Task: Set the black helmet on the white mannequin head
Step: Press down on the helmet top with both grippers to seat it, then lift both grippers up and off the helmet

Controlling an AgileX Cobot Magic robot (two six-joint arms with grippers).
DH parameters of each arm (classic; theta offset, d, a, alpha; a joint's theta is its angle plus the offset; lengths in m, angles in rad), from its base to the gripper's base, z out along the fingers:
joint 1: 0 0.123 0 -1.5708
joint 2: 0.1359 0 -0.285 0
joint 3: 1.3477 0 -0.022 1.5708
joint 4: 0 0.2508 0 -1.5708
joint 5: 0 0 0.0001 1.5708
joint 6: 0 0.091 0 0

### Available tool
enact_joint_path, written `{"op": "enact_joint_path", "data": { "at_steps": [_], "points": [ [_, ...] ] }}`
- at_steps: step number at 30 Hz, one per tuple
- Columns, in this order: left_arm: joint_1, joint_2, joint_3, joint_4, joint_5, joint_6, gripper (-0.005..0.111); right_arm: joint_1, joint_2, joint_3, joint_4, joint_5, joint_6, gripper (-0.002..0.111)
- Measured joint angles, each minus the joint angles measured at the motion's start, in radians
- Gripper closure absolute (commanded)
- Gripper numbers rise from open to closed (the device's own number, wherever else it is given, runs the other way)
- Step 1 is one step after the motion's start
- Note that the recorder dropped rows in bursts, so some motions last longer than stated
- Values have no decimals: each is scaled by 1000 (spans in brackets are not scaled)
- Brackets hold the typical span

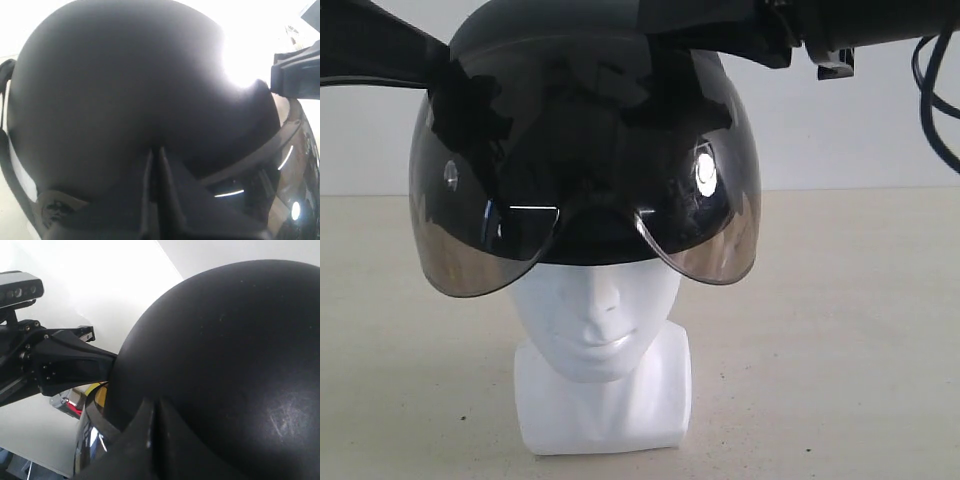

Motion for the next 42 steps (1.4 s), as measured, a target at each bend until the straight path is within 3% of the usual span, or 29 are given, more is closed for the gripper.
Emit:
{"op": "enact_joint_path", "data": {
  "at_steps": [27,42],
  "points": [
    [0,0,7,18,44,-8,102,10,-38,128,12,114,15,108],
    [0,2,8,19,50,-11,102,20,-69,181,-89,163,2,108]
  ]
}}
